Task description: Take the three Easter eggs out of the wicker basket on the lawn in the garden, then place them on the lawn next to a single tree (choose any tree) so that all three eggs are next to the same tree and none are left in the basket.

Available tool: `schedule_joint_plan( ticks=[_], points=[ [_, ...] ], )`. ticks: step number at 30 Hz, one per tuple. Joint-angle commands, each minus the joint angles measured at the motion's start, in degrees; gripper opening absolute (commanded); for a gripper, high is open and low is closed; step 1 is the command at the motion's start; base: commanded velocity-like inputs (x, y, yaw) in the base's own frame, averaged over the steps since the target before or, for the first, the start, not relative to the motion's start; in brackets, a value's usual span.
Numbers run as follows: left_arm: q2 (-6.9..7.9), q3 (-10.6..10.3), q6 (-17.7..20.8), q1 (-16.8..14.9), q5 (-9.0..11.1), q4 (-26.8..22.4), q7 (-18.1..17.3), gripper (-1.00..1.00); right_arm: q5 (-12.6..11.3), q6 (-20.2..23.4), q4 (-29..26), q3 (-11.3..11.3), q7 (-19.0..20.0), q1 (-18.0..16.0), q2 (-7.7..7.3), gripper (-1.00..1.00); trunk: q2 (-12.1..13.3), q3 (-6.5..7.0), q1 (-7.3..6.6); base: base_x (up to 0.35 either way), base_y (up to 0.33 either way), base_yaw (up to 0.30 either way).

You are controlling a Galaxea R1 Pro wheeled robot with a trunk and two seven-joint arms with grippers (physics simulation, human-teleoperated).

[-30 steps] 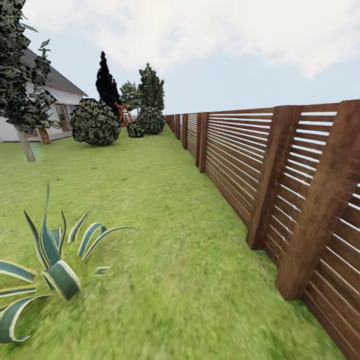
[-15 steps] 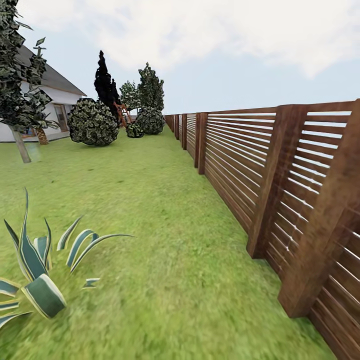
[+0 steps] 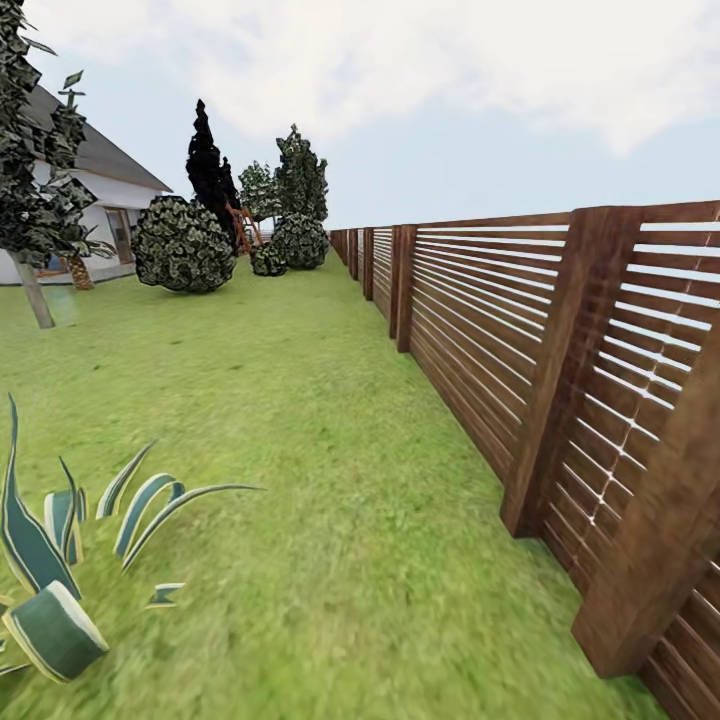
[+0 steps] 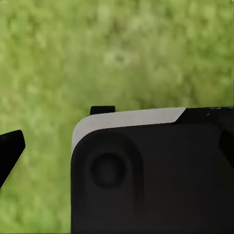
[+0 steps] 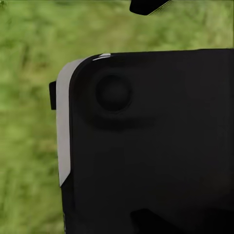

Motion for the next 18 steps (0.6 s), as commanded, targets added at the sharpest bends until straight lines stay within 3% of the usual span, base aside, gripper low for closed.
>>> schedule_joint_plan(
  ticks=[1,10,18],
  points=[
    [0.0,0.0,-0.2,0.0,-0.1,0.0,0.0,1.0,-0.1,-0.2,0.0,-0.4,0.0,0.0,0.03,1.0,0.0,-0.05,0.03,0.319,-0.001,0.0],
    [0.0,0.0,-0.2,0.0,-0.1,0.0,0.0,1.0,-0.1,-0.2,0.0,-0.3,0.0,0.0,0.04,1.0,0.0,-0.05,0.03,0.32,0.0,0.007],
    [0.0,0.0,-0.2,0.0,-0.1,0.0,0.0,1.0,-0.1,-0.2,0.0,-0.3,0.0,0.0,0.04,1.0,0.0,-0.05,0.03,0.319,-0.036,0.104]
  ],
)
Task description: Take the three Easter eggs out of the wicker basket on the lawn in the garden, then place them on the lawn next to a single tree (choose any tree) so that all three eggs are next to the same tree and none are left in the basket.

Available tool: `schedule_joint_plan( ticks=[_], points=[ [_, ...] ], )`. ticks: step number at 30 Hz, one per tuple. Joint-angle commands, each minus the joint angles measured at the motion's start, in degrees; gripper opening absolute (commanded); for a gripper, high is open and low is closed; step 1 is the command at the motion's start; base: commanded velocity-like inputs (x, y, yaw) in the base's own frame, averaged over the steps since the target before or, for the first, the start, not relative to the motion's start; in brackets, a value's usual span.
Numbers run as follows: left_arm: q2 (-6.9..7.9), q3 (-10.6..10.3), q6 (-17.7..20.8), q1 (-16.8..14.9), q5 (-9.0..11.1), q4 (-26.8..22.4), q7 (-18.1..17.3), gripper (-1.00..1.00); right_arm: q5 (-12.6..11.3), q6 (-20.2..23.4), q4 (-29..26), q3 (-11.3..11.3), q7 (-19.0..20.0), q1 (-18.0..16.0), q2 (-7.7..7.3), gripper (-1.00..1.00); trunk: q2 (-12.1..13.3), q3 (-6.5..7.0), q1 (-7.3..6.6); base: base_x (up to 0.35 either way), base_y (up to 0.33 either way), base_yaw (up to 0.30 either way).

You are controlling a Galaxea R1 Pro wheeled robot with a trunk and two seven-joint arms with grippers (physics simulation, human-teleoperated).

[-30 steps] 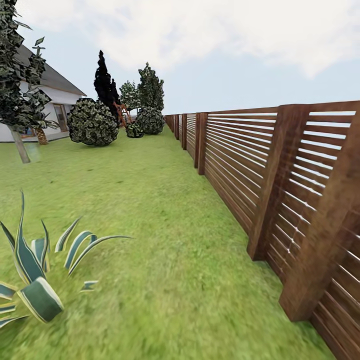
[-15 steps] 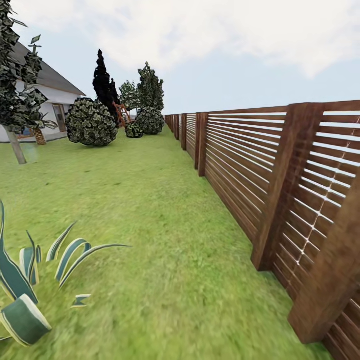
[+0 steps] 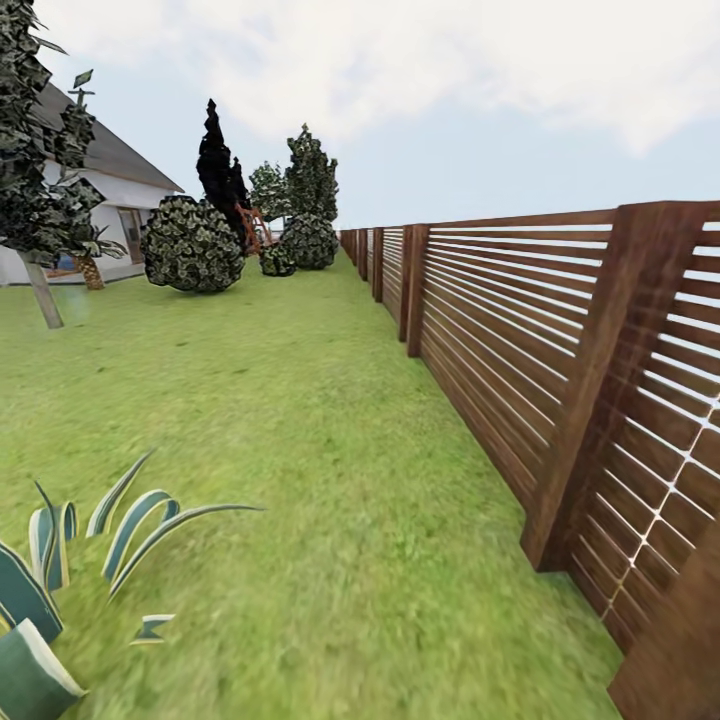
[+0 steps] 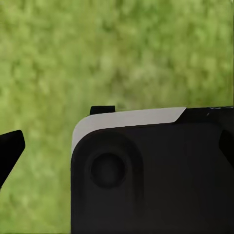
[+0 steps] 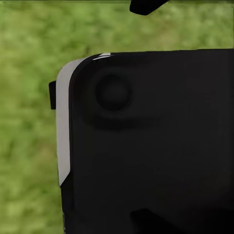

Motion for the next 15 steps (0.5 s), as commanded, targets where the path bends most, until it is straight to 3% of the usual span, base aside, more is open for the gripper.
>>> schedule_joint_plan(
  ticks=[1,15],
  points=[
    [0.0,0.0,-0.2,0.0,-0.1,0.0,0.0,1.0,-0.1,-0.2,0.0,-0.5,0.0,0.0,0.03,1.0,0.0,-0.05,0.03,0.319,-0.091,0.036],
    [-0.02,0.0,-0.2,0.0,-0.1,0.0,0.0,1.0,-0.1,-0.2,0.0,-0.4,0.0,0.0,0.03,1.0,0.0,-0.05,0.03,0.319,-0.109,0.007]
  ],
)
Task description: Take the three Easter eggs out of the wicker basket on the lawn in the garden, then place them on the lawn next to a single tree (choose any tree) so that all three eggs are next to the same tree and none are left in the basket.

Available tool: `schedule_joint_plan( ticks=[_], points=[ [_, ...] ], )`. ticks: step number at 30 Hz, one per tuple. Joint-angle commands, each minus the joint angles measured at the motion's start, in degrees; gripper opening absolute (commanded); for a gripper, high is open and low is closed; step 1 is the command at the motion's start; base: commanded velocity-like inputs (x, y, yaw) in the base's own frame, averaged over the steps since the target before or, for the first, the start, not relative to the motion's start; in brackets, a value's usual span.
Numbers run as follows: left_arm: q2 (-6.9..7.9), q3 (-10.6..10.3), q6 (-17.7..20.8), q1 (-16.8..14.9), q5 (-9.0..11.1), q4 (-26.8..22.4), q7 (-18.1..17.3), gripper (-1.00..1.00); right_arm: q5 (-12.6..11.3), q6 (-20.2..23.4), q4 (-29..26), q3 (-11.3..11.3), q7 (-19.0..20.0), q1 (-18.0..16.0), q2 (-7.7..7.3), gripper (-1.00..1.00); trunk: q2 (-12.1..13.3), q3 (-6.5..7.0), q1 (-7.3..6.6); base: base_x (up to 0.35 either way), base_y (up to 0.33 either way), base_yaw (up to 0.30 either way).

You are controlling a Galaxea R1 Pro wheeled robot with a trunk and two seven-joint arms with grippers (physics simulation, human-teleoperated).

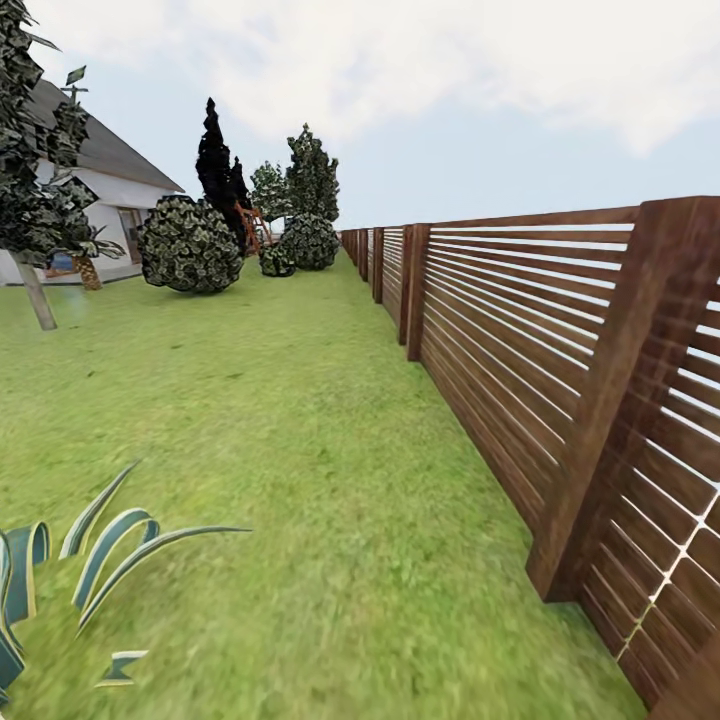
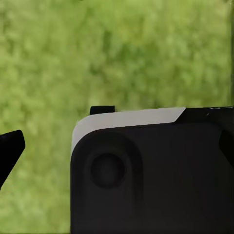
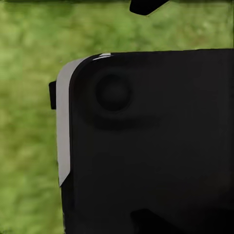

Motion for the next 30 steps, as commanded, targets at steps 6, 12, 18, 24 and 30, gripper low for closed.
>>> schedule_joint_plan(
  ticks=[6,12,18,24,30],
  points=[
    [0.02,0.0,-0.2,0.0,-0.1,0.0,0.0,1.0,-0.1,-0.2,0.0,-0.4,0.0,0.0,0.06,1.0,0.0,-0.05,0.03,0.319,-0.114,0.071],
    [0.03,0.0,-0.2,0.0,-0.1,0.0,0.0,1.0,-0.1,-0.2,0.1,-0.4,0.0,0.0,0.03,1.0,0.0,-0.05,0.03,0.32,-0.114,0.062],
    [0.03,0.0,-0.2,0.0,-0.1,0.0,0.0,1.0,-0.1,-0.2,0.1,-0.4,0.0,0.0,0.03,1.0,0.0,-0.05,0.03,0.32,-0.114,0.01],
    [0.03,0.0,-0.2,0.0,-0.1,0.0,0.0,1.0,-0.1,-0.2,0.1,-0.4,0.0,0.0,0.03,1.0,0.0,-0.05,0.03,0.319,-0.107,0.036],
    [0.03,0.0,-0.2,0.0,-0.1,0.0,0.0,1.0,-0.1,-0.2,0.1,-0.4,0.0,0.0,0.03,1.0,0.0,-0.05,0.03,0.319,-0.035,0.09]
  ],
)
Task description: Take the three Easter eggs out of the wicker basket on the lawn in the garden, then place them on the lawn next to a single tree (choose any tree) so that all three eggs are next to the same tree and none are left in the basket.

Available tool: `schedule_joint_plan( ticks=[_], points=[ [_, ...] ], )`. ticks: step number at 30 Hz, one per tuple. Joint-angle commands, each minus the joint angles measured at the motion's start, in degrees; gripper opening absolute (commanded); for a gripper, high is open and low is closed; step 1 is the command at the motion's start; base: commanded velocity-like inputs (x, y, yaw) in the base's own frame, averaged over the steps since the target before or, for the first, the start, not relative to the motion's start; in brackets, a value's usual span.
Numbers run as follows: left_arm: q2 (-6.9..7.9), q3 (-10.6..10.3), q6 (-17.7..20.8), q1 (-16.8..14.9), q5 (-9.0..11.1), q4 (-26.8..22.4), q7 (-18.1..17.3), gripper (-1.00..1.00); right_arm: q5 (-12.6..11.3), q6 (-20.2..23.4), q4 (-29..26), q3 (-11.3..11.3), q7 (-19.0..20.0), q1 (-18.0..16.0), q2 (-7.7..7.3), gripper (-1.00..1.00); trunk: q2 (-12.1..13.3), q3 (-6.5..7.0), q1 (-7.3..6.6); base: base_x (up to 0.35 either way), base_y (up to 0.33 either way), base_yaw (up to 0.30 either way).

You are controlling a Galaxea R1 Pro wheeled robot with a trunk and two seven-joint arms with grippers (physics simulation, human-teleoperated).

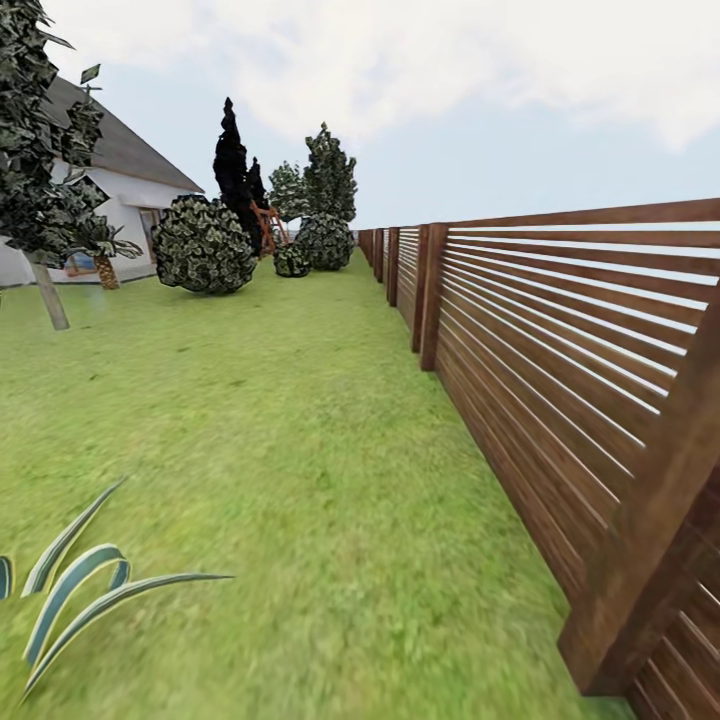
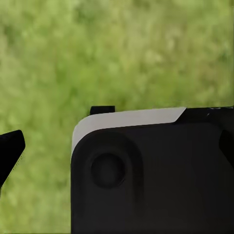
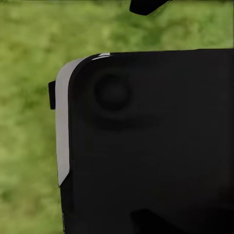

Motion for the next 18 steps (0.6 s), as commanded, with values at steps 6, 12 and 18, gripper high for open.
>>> schedule_joint_plan(
  ticks=[6,12,18],
  points=[
    [0.0,0.0,-0.2,0.0,0.0,0.0,0.0,1.0,-0.1,-0.2,0.0,-0.4,0.0,0.0,0.02,1.0,0.0,-0.05,0.03,0.319,-0.006,0.018],
    [0.0,0.0,-0.5,0.0,-0.1,0.0,0.0,1.0,-0.1,-0.2,0.0,-0.4,0.0,0.0,0.02,1.0,0.0,-0.05,0.03,0.32,-0.001,0.003],
    [0.0,0.0,-0.7,0.0,-0.1,0.0,0.0,1.0,-0.1,-0.2,0.0,-0.4,0.0,0.0,0.02,1.0,0.0,-0.05,0.03,0.32,0.0,0.001]
  ],
)
